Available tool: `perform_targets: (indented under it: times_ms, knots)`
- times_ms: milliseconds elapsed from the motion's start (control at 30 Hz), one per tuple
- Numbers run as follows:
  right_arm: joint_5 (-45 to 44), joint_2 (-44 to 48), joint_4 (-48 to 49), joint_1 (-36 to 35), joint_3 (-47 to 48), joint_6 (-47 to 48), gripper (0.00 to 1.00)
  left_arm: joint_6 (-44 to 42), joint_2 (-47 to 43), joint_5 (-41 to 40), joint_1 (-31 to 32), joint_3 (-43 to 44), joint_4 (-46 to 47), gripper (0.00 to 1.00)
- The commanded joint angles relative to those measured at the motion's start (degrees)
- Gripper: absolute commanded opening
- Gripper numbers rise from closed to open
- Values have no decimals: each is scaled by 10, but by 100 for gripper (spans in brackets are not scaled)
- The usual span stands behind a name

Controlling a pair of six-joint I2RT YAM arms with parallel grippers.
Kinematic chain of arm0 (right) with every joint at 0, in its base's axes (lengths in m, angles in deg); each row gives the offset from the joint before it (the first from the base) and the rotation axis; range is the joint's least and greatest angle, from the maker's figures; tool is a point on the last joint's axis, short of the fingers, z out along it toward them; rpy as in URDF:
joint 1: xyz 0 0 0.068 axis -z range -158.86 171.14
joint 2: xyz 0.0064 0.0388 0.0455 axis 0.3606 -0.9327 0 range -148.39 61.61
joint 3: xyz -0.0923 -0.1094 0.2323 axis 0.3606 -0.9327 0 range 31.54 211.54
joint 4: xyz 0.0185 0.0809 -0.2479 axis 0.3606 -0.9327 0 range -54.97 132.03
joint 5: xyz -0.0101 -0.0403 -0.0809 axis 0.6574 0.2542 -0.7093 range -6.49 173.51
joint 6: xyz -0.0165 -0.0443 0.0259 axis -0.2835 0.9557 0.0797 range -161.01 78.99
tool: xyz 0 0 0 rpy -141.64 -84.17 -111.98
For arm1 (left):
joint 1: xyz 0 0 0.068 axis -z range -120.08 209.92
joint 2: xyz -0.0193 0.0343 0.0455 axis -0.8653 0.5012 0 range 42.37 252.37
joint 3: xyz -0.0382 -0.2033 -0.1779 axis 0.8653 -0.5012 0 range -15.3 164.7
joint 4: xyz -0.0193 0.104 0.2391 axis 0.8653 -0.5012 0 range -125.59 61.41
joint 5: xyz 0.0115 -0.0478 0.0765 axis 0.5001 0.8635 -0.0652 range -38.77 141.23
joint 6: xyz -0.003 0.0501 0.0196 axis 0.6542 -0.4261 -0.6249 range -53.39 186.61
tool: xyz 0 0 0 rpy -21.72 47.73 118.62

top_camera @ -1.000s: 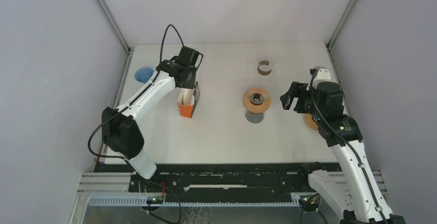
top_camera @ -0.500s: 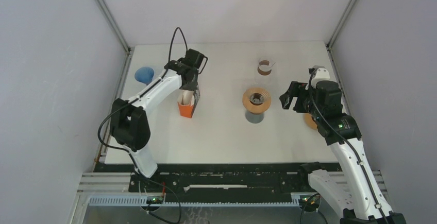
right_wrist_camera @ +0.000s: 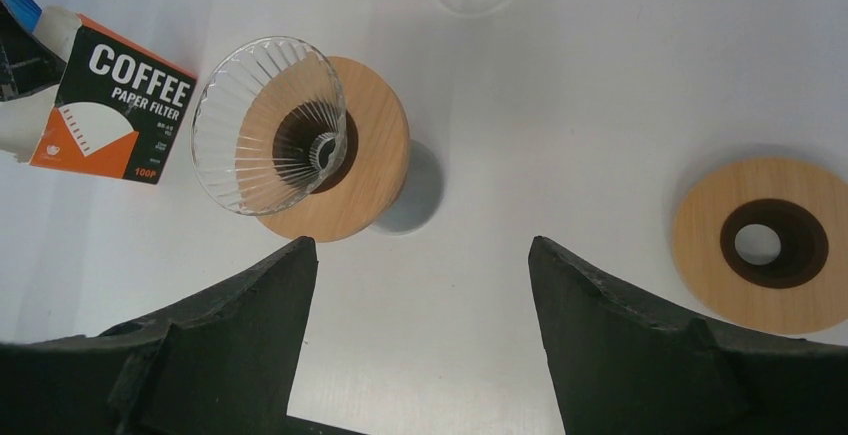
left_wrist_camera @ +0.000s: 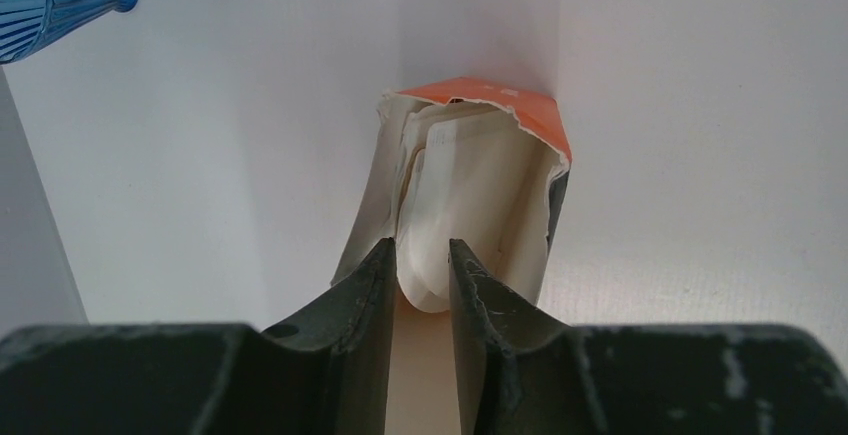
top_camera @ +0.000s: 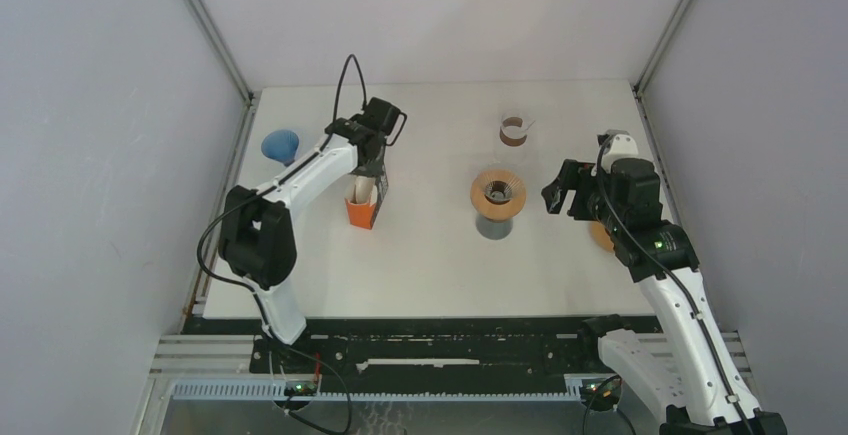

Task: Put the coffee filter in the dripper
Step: Pick up the coffee filter from the coffee filter holder.

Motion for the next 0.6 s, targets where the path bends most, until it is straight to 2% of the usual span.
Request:
perform_targets:
  times_ms: [0,567]
  knots:
    - [5,1,30,4,1,-9,86,11,2,-24,16,-17,16,31]
    - [7,3,31,4,-5,-15,86,15,8,-34,18,-27,13,32]
